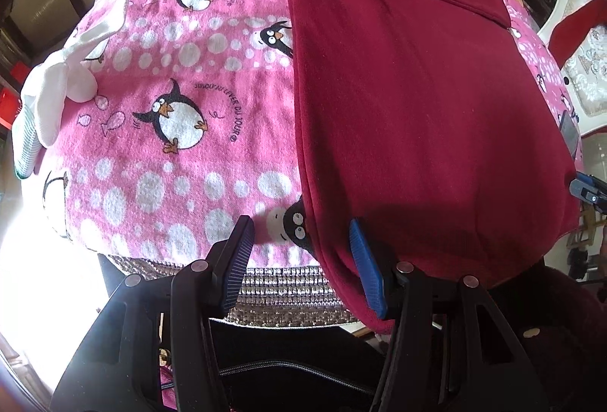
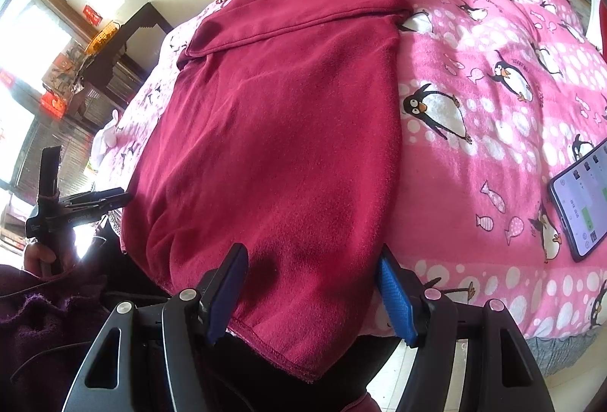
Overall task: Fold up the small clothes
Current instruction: 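Move the left tool to the shirt hem and grasp it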
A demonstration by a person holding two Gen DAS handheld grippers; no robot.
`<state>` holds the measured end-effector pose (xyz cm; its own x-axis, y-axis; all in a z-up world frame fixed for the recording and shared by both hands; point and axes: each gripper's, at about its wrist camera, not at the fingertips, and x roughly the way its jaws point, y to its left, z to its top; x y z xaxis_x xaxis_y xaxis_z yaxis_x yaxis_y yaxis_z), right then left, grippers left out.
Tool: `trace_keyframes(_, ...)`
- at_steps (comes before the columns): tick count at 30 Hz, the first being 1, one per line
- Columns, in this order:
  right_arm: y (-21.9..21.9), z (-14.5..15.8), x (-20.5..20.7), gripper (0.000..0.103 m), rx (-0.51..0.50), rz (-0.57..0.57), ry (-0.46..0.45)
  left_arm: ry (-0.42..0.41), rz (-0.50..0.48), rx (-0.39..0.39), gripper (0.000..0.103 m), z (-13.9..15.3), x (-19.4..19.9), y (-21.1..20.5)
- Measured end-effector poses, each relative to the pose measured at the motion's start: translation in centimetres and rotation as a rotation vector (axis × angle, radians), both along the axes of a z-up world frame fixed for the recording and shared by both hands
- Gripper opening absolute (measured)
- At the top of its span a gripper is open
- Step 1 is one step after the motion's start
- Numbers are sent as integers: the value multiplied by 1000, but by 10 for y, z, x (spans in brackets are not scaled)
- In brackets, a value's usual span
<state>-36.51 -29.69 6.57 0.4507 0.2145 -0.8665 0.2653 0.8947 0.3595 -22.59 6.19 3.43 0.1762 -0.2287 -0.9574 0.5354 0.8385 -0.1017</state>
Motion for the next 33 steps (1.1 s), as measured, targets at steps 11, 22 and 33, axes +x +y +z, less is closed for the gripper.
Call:
trace_keyframes(11,-1,-3,4,65,11,3,0,1,-41,35,52,-2,-5,-7)
trace_keyframes(22,-4,-6,7,65,23,14,-4,13,-61,46,52,-5,1,-15)
trace_keyframes(33,-4,-11,14,58,23,48,-14,28,-109,62,53,-13,8,-37)
